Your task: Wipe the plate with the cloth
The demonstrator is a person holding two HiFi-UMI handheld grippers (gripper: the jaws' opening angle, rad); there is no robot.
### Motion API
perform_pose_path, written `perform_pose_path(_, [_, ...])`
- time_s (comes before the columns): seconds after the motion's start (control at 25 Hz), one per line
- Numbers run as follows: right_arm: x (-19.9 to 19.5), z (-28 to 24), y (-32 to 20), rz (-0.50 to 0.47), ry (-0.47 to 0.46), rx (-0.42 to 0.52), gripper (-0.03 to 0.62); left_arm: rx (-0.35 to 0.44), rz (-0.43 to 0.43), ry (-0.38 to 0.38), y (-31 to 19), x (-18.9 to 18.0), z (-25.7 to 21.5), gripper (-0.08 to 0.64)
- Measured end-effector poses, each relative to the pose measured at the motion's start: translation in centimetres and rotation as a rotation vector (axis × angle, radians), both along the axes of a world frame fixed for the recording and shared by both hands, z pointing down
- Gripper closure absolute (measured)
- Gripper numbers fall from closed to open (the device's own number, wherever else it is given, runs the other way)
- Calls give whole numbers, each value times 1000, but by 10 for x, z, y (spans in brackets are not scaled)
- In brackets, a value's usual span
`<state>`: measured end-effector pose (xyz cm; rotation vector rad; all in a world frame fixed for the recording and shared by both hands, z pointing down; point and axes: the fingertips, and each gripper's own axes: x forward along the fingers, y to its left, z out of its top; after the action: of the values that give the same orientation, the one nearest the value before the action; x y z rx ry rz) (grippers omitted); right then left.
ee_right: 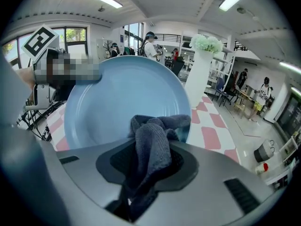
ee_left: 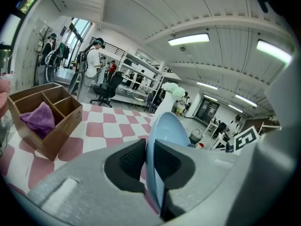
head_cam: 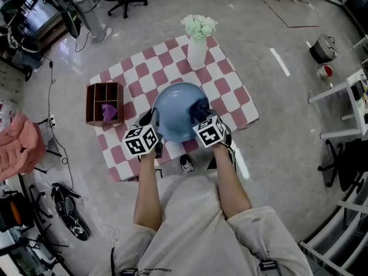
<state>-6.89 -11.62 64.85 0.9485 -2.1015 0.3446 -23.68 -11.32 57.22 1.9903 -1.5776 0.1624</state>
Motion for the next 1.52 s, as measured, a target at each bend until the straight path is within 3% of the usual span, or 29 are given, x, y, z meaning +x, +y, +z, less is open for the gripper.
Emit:
perform_pose_path(0.36, [-9, 32, 33, -75, 2, -119, 474, -58, -57, -63, 6, -2, 23, 529])
perform_pose_path(0.72, [-31, 45, 59, -184, -18, -216, 476, -90, -92, -53, 12, -11, 36, 529])
perform_pose_path(1.08, [-59, 41, 74, -279, -103, -241, 476, -128, -73, -26, 15, -14, 42, 529])
perform_pose_path(1.52, [-106, 21, 86, -404, -150, -183, 476, -143, -51, -21, 16, -14, 43, 529])
